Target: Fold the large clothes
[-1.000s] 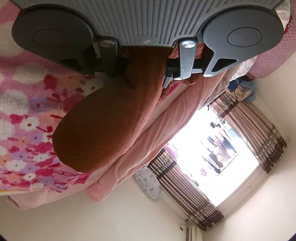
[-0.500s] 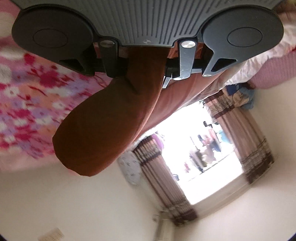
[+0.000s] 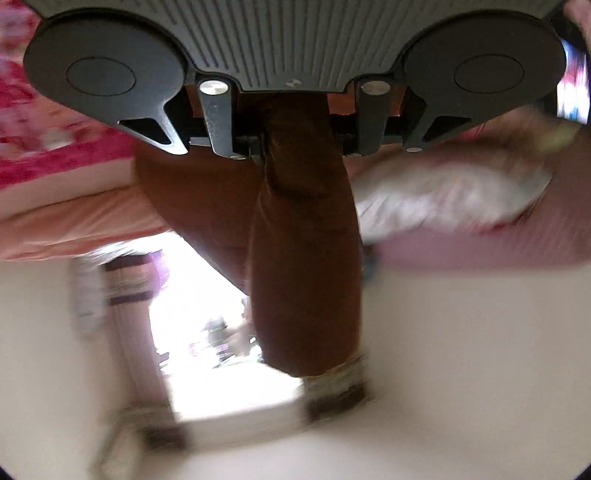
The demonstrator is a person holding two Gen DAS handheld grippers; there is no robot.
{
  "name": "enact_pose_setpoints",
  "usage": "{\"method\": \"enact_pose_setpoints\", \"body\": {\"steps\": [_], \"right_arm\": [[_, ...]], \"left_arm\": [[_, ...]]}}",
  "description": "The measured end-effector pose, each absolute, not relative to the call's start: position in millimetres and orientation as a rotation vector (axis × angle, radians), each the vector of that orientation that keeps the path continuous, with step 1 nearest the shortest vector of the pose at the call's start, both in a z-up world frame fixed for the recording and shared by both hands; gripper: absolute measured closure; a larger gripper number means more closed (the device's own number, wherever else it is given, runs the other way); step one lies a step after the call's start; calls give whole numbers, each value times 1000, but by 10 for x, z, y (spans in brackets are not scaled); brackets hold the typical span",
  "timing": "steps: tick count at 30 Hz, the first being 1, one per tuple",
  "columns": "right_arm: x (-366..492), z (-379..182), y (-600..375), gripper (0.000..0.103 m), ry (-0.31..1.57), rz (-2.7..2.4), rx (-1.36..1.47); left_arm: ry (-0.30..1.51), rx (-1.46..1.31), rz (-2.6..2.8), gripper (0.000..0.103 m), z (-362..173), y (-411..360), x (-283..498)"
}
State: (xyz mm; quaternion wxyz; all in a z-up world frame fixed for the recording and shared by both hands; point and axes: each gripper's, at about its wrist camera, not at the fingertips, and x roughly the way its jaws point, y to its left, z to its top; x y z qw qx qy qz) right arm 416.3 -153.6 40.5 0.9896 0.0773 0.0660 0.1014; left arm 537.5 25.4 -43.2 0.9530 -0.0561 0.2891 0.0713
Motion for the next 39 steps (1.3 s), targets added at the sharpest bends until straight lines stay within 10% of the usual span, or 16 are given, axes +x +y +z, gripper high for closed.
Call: {"method": "enact_pose_setpoints", "body": {"steps": [27,32,39], "right_arm": [[4402,-211,-962,71,345,456,-126],[4381,-63,-989,32,364,537,-83],[4241,294,-1399,20,403,711,185]], "left_arm": [[591,-203,136,20,-398,663,5156],[601,-163,131,19,-436,605,5182],[614,-172,125,19,-461,624,5201]]}}
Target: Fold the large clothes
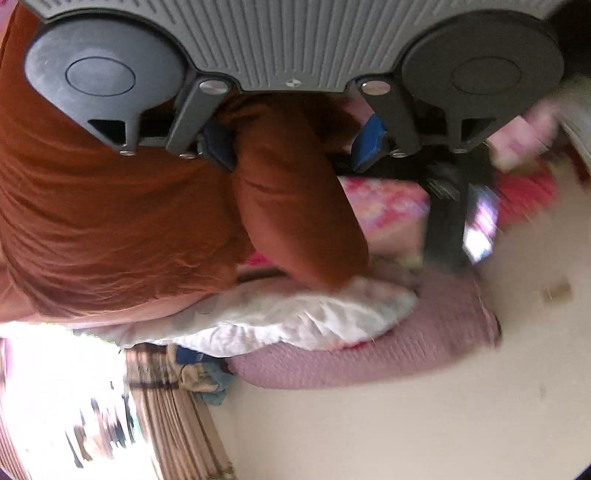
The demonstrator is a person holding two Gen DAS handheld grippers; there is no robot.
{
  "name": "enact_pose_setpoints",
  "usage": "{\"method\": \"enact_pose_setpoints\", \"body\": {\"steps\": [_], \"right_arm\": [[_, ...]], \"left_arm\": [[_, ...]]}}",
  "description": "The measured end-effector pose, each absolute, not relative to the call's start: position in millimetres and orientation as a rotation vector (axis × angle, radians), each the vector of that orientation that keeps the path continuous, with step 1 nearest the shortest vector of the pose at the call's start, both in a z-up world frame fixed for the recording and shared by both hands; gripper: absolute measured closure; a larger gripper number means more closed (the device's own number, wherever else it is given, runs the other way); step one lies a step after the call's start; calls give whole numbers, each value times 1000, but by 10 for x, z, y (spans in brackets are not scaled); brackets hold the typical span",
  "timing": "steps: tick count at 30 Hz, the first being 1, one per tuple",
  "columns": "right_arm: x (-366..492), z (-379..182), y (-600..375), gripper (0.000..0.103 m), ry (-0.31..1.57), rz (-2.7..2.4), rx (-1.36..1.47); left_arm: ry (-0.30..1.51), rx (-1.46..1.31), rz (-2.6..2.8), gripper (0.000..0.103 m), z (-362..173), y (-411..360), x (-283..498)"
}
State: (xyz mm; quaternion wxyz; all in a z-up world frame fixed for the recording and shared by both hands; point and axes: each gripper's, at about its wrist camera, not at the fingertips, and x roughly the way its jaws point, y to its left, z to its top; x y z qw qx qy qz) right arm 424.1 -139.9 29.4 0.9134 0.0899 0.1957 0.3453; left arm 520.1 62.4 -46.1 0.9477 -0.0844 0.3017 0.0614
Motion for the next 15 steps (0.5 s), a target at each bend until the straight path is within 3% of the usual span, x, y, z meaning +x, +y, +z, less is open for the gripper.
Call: {"method": "enact_pose_setpoints", "body": {"steps": [2,4,8,15], "right_arm": [[4133,451,-1628,39,356,760,223],[4110,531,-1906,43,307,651,206],[4428,316,-2544,79,329,259,296],[4784,-117,-2540,83,459,276,361]], "left_arm": [[613,-163,125,19,-464,611,5201],[611,-150,128,20,-464,588,5201],[608,-136,136,20,-467,560,5193],[599,-126,158,20,-423,579,5178]]}}
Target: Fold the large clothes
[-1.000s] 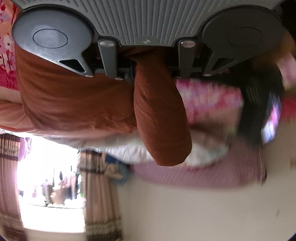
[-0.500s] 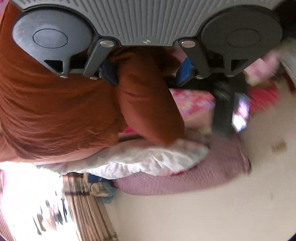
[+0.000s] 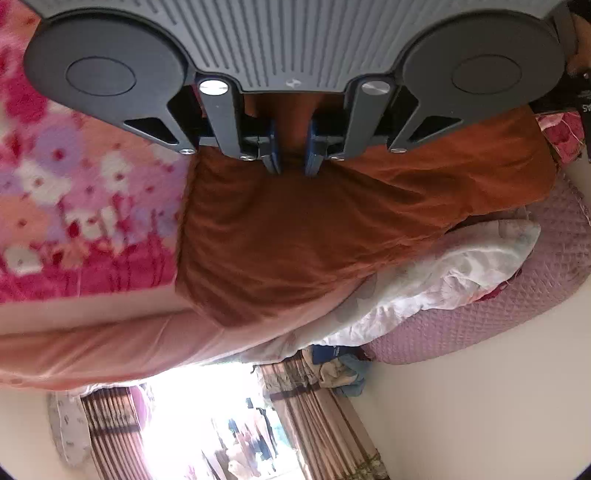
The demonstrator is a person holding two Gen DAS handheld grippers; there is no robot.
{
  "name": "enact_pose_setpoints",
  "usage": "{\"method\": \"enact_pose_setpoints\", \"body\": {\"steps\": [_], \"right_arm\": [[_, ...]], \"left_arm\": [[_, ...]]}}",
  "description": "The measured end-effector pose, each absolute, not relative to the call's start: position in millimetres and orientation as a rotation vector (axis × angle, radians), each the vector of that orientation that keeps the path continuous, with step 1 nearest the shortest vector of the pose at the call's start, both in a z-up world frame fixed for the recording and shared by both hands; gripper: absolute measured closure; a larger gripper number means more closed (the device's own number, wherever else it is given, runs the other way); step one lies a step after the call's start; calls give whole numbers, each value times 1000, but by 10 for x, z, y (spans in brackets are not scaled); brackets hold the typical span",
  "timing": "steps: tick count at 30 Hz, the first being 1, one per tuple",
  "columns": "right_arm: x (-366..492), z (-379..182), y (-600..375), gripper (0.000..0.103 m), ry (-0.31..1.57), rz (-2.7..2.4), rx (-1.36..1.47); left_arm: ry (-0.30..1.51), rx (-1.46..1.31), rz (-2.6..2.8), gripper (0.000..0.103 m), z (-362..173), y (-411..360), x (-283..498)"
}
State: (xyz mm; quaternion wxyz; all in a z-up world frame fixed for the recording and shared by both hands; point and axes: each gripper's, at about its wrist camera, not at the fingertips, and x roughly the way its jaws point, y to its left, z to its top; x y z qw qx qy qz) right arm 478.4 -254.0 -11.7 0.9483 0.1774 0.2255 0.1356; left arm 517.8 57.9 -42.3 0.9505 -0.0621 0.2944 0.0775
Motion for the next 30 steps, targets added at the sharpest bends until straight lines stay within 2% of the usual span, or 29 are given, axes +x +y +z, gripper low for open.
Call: {"method": "enact_pose_setpoints", "body": {"steps": [14,30], "right_arm": [[4792,-59,-2433,83,465,258,302],[4753,-37,-2389,83,456,254,275]], "left_arm": [[545,-147,223,22,-95,902,4954],[463,-171,67,22,624,1012,4842]]}}
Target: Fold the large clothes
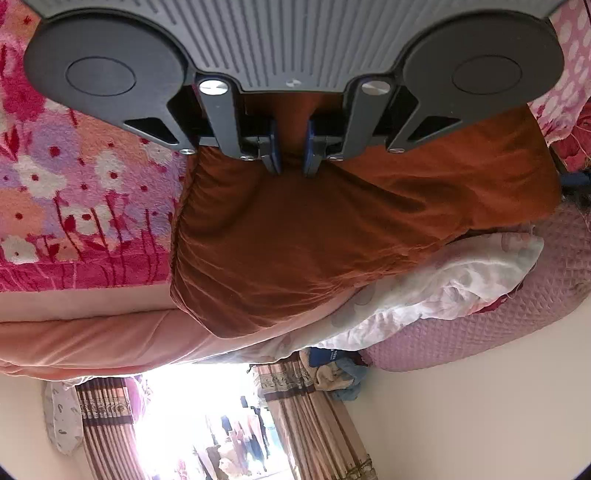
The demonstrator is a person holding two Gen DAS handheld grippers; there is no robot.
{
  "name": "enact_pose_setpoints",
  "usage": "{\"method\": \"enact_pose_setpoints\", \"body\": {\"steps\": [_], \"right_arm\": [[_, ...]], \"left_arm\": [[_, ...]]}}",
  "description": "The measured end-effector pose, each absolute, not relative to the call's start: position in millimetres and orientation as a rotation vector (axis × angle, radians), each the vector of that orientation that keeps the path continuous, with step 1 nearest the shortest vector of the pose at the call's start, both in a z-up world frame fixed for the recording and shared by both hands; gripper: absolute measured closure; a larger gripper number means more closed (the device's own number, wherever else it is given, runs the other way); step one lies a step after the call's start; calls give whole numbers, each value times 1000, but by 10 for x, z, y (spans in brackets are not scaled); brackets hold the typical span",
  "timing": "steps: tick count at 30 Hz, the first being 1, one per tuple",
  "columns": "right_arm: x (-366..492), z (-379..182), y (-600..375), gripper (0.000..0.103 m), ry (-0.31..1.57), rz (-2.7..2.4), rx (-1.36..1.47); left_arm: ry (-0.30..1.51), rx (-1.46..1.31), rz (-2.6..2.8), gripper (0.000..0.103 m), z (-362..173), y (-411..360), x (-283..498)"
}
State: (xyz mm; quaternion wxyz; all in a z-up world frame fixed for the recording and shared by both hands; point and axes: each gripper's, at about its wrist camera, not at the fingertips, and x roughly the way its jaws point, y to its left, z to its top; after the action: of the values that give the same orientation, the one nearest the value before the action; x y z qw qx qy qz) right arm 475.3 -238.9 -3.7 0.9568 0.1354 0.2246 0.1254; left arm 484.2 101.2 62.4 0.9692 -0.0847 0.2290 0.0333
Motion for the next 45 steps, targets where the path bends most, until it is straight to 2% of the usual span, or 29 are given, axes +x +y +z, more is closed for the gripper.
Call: {"method": "enact_pose_setpoints", "body": {"steps": [4,8,10,11,12,13,15,16,18,19,20,23,28,29,30,32,37,42,45], "right_arm": [[4741,-30,-2389,83,453,250,277],[4718,-17,-2457,83,447,254,289],[4668,37,-2529,81,419,249,305],[4646,72,-2565,72,405,247,314],[4625,115,-2622,63,394,242,326],[4624,144,-2672,47,388,238,337],[4649,206,-2723,54,363,230,328],[4672,234,-2727,63,352,227,317],[4800,272,-2693,72,376,237,298],[4889,257,-2650,81,408,252,280],[4957,223,-2605,86,433,252,262],[5195,41,-2430,87,536,232,210],[5293,-34,-2349,88,564,198,210],[5274,2,-2356,88,560,197,208],[5240,52,-2371,88,549,196,200],[5169,150,-2393,88,530,189,196],[5170,310,-2504,88,515,185,272],[5338,361,-2494,86,525,141,278],[5534,319,-2520,85,537,114,297]], "left_arm": [[591,-76,11,22,545,734,5177],[718,-57,-21,31,173,556,5342],[765,-86,-78,55,4,559,5303],[791,-121,-126,88,-73,600,5287],[804,-144,-151,92,-115,611,5255],[796,-123,-139,92,-133,589,5213],[783,-53,-122,92,-125,513,5155],[782,-20,-113,93,-125,476,5151],[794,48,-98,94,-186,387,5164],[799,62,-88,94,-226,359,5169],[800,74,-74,95,-264,333,5171],[797,91,-42,97,-370,303,5265],[809,132,-34,99,-266,273,5337],[796,159,-24,91,-149,271,5307],[780,156,-5,76,-20,294,5286],[726,117,22,64,299,376,5317],[693,114,-16,60,752,100,5874],[828,178,12,61,325,-328,6586],[820,152,50,59,58,-332,6764]]}}
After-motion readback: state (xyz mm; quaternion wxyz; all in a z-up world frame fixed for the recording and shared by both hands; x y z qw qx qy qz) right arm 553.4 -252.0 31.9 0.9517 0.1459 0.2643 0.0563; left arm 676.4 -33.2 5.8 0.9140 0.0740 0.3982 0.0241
